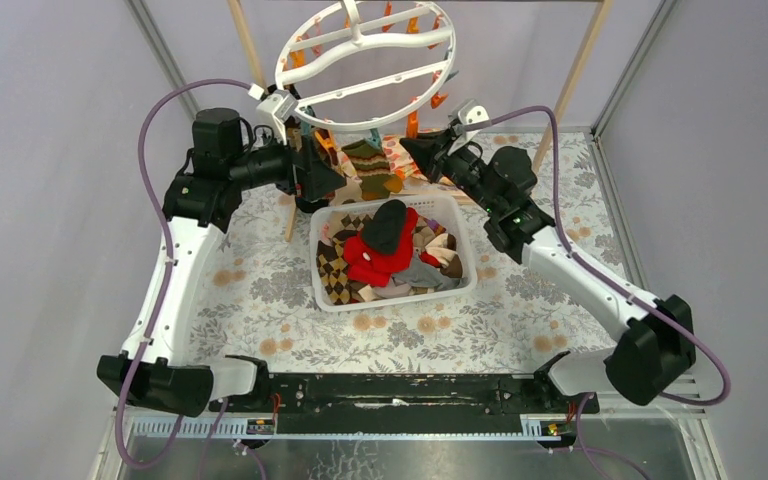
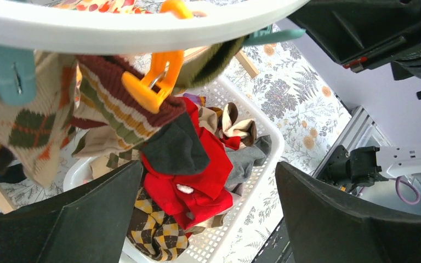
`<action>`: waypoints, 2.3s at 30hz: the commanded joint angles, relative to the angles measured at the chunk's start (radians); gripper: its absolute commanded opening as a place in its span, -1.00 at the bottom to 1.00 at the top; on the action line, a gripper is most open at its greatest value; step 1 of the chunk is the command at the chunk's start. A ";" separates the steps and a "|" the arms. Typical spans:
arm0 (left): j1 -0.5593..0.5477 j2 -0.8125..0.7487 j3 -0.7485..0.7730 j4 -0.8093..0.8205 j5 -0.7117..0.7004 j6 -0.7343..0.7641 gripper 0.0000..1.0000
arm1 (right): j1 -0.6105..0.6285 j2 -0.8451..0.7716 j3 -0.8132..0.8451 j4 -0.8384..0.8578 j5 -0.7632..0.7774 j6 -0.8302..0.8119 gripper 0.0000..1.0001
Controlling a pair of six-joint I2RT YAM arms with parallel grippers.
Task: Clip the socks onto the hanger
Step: Open the clamp at the hanger.
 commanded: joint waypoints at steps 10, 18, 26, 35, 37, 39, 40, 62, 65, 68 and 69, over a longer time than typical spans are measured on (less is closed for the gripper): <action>-0.083 0.033 0.173 -0.089 -0.022 0.007 0.91 | 0.096 -0.036 0.202 -0.506 -0.027 0.105 -1.00; -0.118 0.072 0.275 -0.103 -0.034 -0.038 0.77 | 0.226 0.000 0.262 -0.550 0.154 0.069 -1.00; -0.131 0.130 0.373 -0.117 0.002 -0.090 0.72 | 0.313 0.038 0.277 -0.502 0.300 0.068 -1.00; -0.152 0.143 0.343 -0.073 -0.043 -0.118 0.59 | 0.373 0.051 0.256 -0.426 0.405 0.117 -1.00; -0.163 0.149 0.340 -0.071 -0.067 -0.123 0.56 | 0.387 0.062 0.263 -0.426 0.428 0.127 -1.00; -0.169 0.151 0.340 -0.063 -0.090 -0.125 0.52 | 0.407 0.072 0.263 -0.415 0.444 0.128 -1.00; -0.170 0.151 0.341 -0.057 -0.102 -0.129 0.48 | 0.415 0.076 0.261 -0.410 0.452 0.128 -1.00; -0.171 0.180 0.356 -0.035 -0.193 -0.140 -0.53 | 0.461 0.042 0.182 -0.249 0.389 0.254 0.18; -0.170 0.180 0.370 -0.057 -0.167 -0.122 -0.59 | 0.374 -0.019 0.075 -0.183 0.194 0.410 0.41; -0.167 0.180 0.378 -0.075 -0.128 -0.112 -0.58 | 0.252 -0.055 -0.043 -0.029 -0.018 0.596 0.44; -0.165 0.179 0.378 -0.077 -0.115 -0.111 -0.58 | 0.221 -0.057 -0.069 0.023 -0.071 0.646 0.44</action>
